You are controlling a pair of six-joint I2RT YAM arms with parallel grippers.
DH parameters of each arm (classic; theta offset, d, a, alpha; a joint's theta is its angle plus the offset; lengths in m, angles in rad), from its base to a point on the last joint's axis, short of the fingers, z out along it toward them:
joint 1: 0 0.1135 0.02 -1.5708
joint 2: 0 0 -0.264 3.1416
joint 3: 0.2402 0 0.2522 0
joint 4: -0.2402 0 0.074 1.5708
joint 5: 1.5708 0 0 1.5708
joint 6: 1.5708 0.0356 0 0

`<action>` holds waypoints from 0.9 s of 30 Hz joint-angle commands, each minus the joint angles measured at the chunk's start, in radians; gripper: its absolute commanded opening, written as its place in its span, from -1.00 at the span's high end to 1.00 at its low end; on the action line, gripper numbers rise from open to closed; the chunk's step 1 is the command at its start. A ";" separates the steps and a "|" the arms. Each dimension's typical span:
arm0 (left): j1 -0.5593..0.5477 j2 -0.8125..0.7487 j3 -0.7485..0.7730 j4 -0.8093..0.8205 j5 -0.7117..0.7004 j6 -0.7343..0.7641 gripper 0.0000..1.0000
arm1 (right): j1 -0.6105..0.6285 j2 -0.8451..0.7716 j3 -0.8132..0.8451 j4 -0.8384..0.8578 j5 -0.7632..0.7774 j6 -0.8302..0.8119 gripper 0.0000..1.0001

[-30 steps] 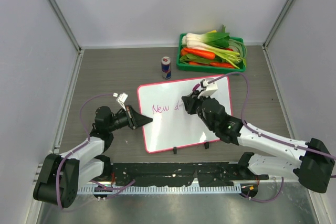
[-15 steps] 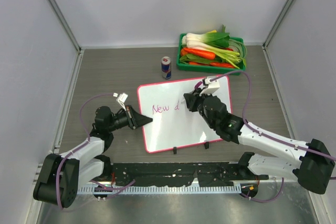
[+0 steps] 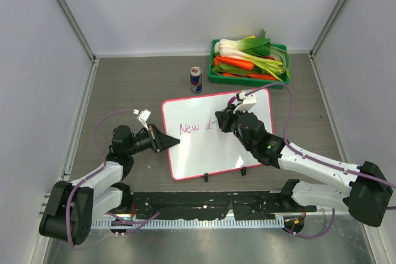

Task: Write a sentence on the whiteboard

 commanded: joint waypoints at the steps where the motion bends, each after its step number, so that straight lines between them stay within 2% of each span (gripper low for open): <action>1: -0.008 0.008 0.000 -0.036 -0.068 0.115 1.00 | 0.000 0.002 -0.001 0.014 -0.015 0.010 0.97; 14: -0.007 0.009 -0.002 -0.036 -0.068 0.115 1.00 | -0.002 -0.035 -0.065 -0.018 -0.038 0.043 0.97; 27: -0.008 0.008 -0.002 -0.036 -0.068 0.115 1.00 | -0.004 -0.037 -0.047 -0.005 0.051 0.038 0.97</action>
